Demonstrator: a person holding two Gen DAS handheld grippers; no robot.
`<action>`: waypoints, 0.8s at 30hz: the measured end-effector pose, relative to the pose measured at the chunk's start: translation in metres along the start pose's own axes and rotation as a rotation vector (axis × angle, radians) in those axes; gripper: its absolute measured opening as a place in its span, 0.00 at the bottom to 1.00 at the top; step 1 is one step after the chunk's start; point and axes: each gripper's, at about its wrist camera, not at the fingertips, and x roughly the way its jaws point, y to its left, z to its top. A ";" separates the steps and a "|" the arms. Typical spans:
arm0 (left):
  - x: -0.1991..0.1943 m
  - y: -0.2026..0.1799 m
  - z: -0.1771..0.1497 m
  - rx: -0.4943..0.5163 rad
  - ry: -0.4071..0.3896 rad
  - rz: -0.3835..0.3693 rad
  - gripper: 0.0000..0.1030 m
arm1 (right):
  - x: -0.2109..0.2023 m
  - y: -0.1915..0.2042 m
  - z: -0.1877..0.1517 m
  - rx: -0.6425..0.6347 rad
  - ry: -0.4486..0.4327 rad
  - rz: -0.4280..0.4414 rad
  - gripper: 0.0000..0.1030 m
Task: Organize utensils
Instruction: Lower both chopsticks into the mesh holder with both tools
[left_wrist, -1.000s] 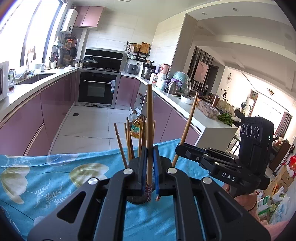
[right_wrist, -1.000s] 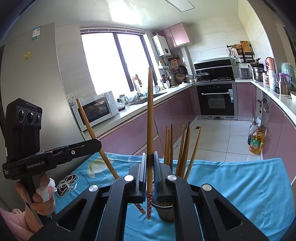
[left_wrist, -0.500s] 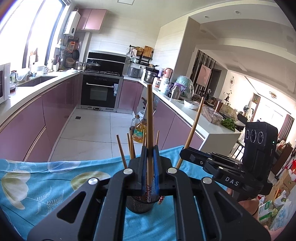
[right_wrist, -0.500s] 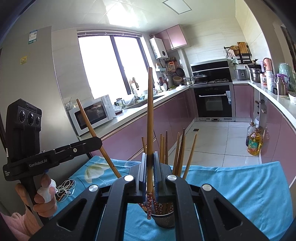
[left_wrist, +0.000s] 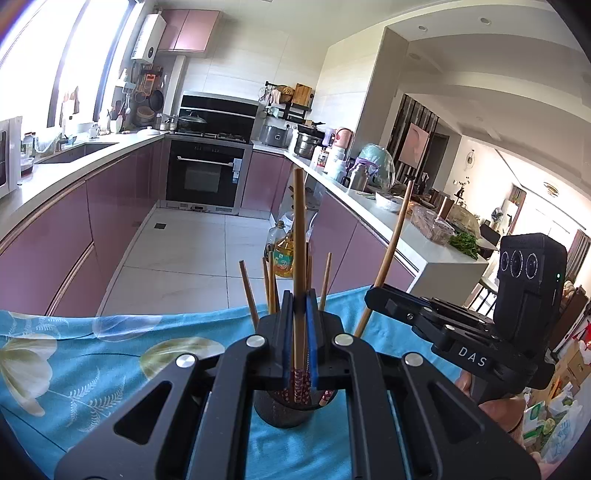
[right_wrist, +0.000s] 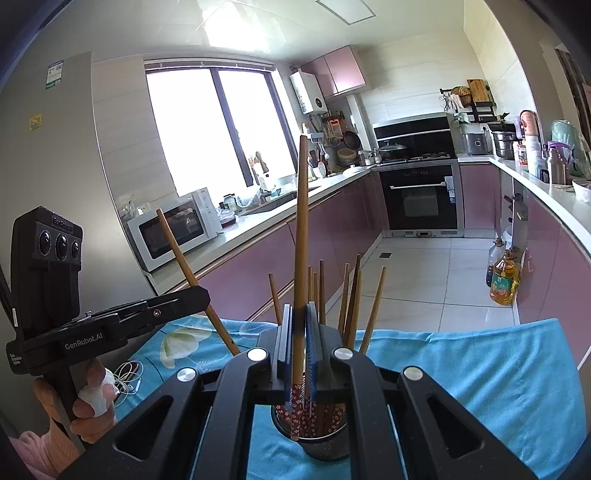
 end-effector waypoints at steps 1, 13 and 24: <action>0.000 0.001 0.001 -0.001 0.002 0.000 0.07 | 0.001 -0.001 0.000 0.001 0.000 -0.001 0.06; 0.006 0.005 0.005 0.001 0.019 0.004 0.07 | 0.008 -0.008 0.000 0.021 0.005 -0.015 0.06; 0.013 0.005 0.004 0.012 0.036 0.015 0.07 | 0.016 -0.013 -0.004 0.032 0.029 -0.025 0.06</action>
